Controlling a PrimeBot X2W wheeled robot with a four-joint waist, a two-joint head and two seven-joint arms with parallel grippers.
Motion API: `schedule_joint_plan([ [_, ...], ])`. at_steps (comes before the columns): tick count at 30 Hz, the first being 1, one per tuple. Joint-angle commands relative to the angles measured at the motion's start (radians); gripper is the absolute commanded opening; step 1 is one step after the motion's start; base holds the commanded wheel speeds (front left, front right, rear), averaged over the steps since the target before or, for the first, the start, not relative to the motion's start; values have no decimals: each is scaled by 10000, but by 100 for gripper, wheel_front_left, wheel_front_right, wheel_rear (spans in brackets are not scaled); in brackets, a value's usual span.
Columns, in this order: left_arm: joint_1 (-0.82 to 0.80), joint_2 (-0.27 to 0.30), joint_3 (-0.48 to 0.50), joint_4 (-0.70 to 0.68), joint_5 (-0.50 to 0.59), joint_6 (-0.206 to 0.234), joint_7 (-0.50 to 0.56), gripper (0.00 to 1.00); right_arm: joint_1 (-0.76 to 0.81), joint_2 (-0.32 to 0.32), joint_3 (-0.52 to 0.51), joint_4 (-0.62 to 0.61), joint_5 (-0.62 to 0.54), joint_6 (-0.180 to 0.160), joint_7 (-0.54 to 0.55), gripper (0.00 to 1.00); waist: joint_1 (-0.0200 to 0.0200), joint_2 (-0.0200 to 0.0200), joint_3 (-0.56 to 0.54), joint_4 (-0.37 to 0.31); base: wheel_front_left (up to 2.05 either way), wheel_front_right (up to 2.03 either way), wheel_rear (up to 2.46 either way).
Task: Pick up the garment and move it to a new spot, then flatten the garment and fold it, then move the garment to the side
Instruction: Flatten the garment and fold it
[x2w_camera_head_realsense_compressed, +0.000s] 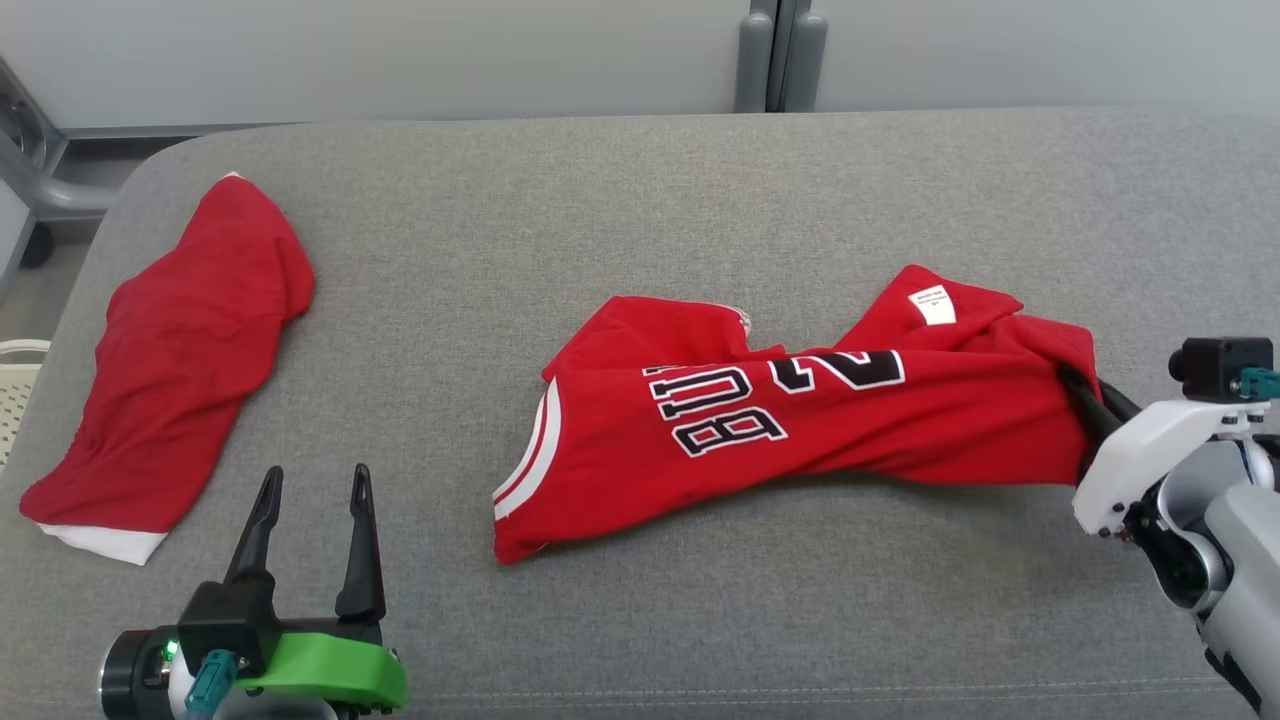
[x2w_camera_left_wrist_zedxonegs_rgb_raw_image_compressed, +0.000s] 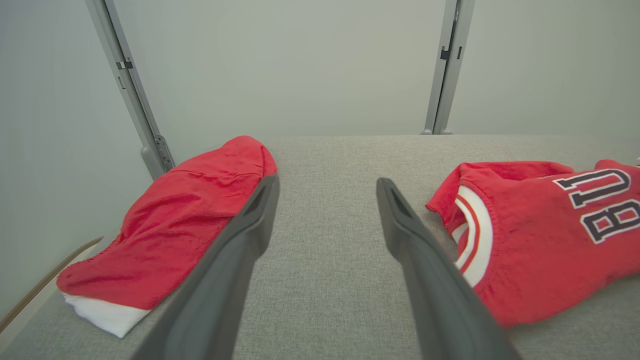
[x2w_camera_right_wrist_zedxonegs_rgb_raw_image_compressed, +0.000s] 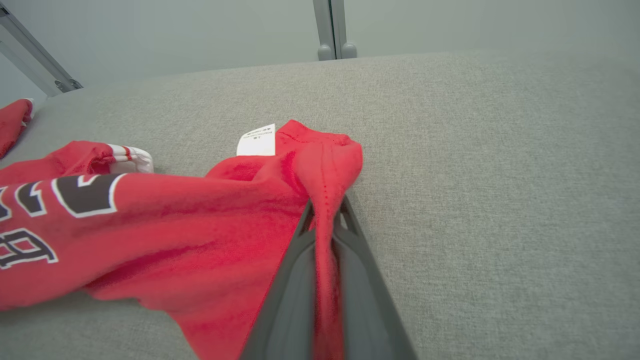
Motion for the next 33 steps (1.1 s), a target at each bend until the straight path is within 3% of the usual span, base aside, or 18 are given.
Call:
schedule_joint_plan([
  [1,123,16,24,-4,-90,44,-28,100,462,-108,-196,-372,78,-6,241,0,0,0,-60,-38,0,0,0],
  [8,127,13,-14,81,-142,59,-28,100,1377,90,-960,-1710,-184,-3,1028,0,0,0,-119,-35,0,0,0],
  [18,107,10,-120,105,-159,91,-28,100,810,848,-1792,-2696,-758,-5,1734,0,0,0,-111,85,0,0,0],
  [25,-160,10,-292,153,-201,30,-28,100,-629,1486,-1786,-1175,-1183,-3,2003,0,0,0,53,338,0,0,0],
  [33,-519,11,-612,356,-248,-64,-28,100,-2646,2118,-1566,2252,-1706,-3,1299,0,0,0,366,952,0,0,0],
])
